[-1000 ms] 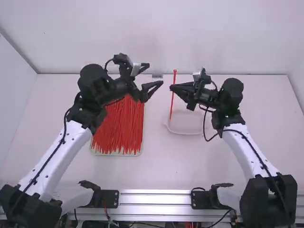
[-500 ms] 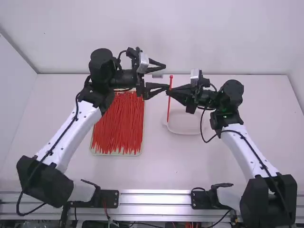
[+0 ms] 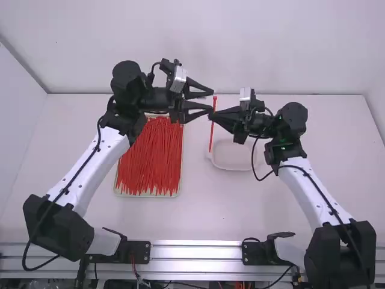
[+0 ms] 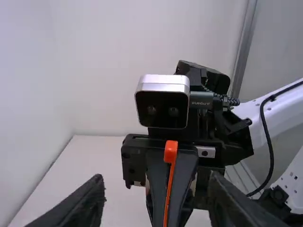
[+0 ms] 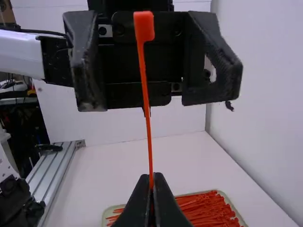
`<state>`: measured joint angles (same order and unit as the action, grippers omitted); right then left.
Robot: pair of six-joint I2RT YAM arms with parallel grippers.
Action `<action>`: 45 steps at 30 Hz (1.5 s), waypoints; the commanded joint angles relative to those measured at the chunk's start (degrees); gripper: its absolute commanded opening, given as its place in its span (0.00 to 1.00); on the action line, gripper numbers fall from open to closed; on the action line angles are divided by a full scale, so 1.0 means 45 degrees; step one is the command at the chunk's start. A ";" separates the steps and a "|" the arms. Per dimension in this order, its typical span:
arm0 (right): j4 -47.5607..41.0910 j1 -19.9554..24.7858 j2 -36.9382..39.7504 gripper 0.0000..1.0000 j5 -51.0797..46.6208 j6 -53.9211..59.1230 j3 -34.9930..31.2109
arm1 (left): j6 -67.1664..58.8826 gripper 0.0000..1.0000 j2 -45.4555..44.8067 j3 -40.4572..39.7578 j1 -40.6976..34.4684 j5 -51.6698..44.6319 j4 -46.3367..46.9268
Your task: Fasten the cable tie
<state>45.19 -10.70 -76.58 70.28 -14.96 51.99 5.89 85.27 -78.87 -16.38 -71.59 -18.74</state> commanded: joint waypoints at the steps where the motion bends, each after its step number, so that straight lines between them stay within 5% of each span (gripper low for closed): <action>1: 0.0175 -0.0296 0.0282 0.00 -0.0151 -0.0063 -0.0058 | 0.0267 0.47 -0.0039 -0.0413 0.0053 -0.0238 -0.0039; 6: 0.0204 -0.0559 0.0282 0.00 -0.0568 -0.0063 -0.0058 | 0.0272 0.35 -0.0039 -0.0413 0.0049 -0.0228 0.0000; 10: 0.0204 -0.0515 0.0282 0.00 -0.0583 -0.0073 -0.0058 | 0.0311 0.18 -0.0039 -0.0413 0.0044 -0.0238 0.0039; 12: 0.0204 -0.0549 0.0282 0.00 -0.0578 -0.0078 -0.0058 | 0.0423 0.02 -0.0039 -0.0413 0.0019 -0.0228 0.0068; 17: 0.0180 -0.0529 0.0282 0.05 -0.0578 -0.0068 -0.0058 | 0.0573 0.02 -0.0039 -0.0413 0.0024 -0.0189 0.0049; 18: 0.0146 -0.0529 0.0282 0.25 -0.0578 -0.0068 -0.0058 | 0.0670 0.02 -0.0039 -0.0413 0.0024 -0.0180 0.0049; 19: 0.0136 -0.0539 0.0282 0.99 -0.0568 -0.0058 -0.0058 | 0.0991 0.02 -0.0039 -0.0413 0.0044 -0.0063 -0.0029; 37: -0.1501 -0.0185 0.0277 0.99 -0.0291 0.0520 -0.0073 | 0.3691 0.02 -0.0039 -0.0413 0.0850 0.0160 -0.1676; 45: -0.3041 -0.0301 0.0277 0.99 -0.0291 0.5673 -0.0073 | 0.5217 0.02 -0.0039 -0.0413 0.1375 0.0578 -0.1622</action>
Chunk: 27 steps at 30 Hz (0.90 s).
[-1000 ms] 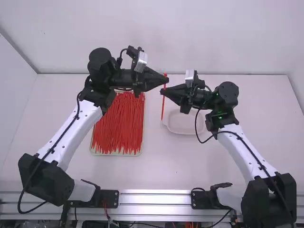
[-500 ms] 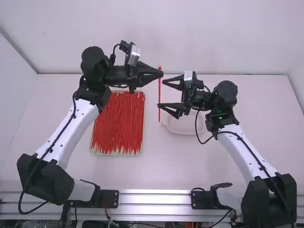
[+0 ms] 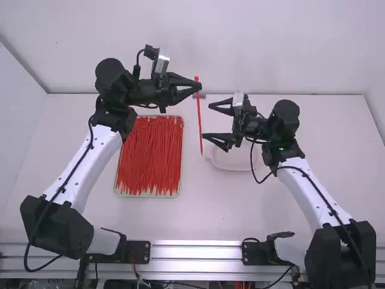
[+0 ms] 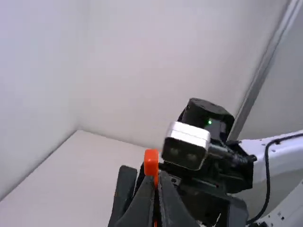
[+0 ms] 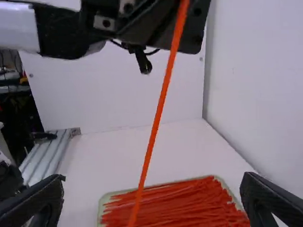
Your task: Fasten the cable tie
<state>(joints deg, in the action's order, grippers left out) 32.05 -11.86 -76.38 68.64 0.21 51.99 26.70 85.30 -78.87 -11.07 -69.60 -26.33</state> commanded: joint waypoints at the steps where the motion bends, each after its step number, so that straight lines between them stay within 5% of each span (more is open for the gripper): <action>1: -0.0214 -0.0039 0.0233 0.99 0.0073 0.2647 -0.0073 | 0.0607 0.02 -0.0044 -0.0413 0.0214 0.0131 0.0121; 5: -0.1132 0.0151 0.0233 0.99 0.0092 0.5032 -0.0073 | 0.0792 0.02 -0.0044 -0.0413 0.0136 -0.0034 0.0505; 16: -0.1545 0.0476 0.0238 0.99 0.0355 0.6698 -0.0073 | 0.0889 0.02 -0.0053 -0.0413 0.0126 -0.1107 0.1292; 27: -0.1559 0.1831 0.0238 0.99 0.4595 1.1162 -0.0073 | 0.3575 0.02 -0.0053 -0.0413 0.0126 0.0102 0.2419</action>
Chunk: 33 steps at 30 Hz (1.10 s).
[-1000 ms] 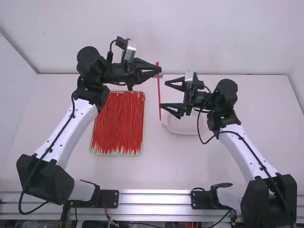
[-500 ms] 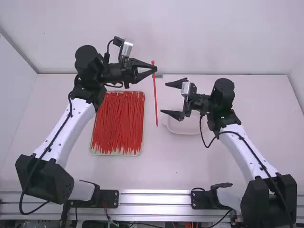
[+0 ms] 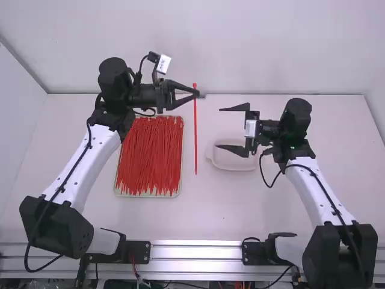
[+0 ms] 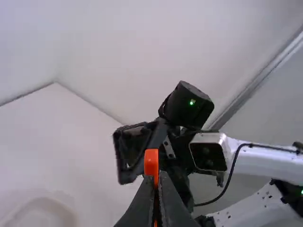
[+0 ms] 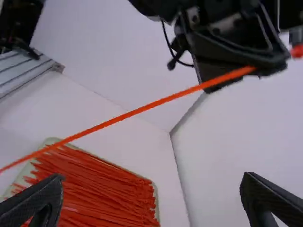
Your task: Fasten the cable tie
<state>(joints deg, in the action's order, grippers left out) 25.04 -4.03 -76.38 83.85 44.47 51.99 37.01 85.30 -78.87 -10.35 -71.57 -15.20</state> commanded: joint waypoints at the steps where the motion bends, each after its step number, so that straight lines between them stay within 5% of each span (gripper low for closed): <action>1: -0.0005 0.0121 0.0238 0.99 0.1229 0.1506 -0.0073 | 0.1666 0.02 -0.0053 -0.0413 -0.0034 0.1083 -0.0049; 20: 0.0005 -0.1311 0.0238 0.99 0.1224 0.7359 -0.0073 | 0.7490 0.03 0.2123 -0.0593 0.0831 0.0743 -0.4750; 33: -0.0005 -0.1384 0.0209 0.99 0.1073 0.8524 -0.0073 | 0.8102 0.02 0.3075 -0.2268 0.0879 -0.0534 -0.1171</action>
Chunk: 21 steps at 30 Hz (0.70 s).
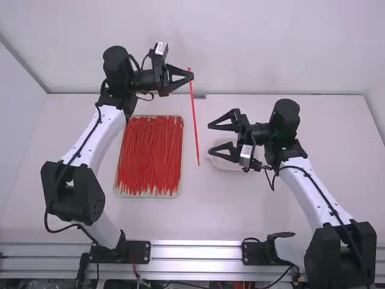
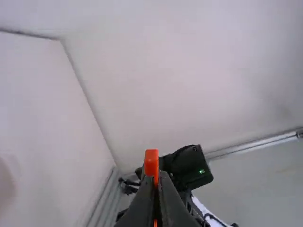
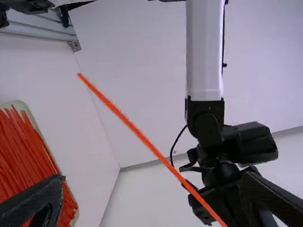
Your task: Fasten the cable tie
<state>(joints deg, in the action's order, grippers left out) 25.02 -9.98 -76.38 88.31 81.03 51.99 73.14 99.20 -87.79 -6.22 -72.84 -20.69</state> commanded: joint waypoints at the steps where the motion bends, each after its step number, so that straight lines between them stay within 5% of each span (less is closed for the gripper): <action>1: 0.0005 -0.0058 0.0209 0.99 0.0092 0.0529 -0.0073 | 0.0083 0.02 -0.0015 -0.0282 -0.0049 -0.0257 0.0306; 15: 0.0058 -0.1263 0.0214 0.98 0.0063 0.2157 -0.0073 | -0.1039 0.02 -0.0010 -0.0204 -0.0389 -0.0335 0.2331; 21: 0.0053 -0.1462 0.0214 0.62 0.0165 0.2152 -0.0073 | -0.1355 0.02 -0.0010 -0.0204 -0.0311 -0.0335 0.2550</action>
<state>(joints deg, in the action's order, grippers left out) 25.12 -16.60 -76.38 88.33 90.61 51.99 68.51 99.22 -87.79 -7.77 -73.30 -9.02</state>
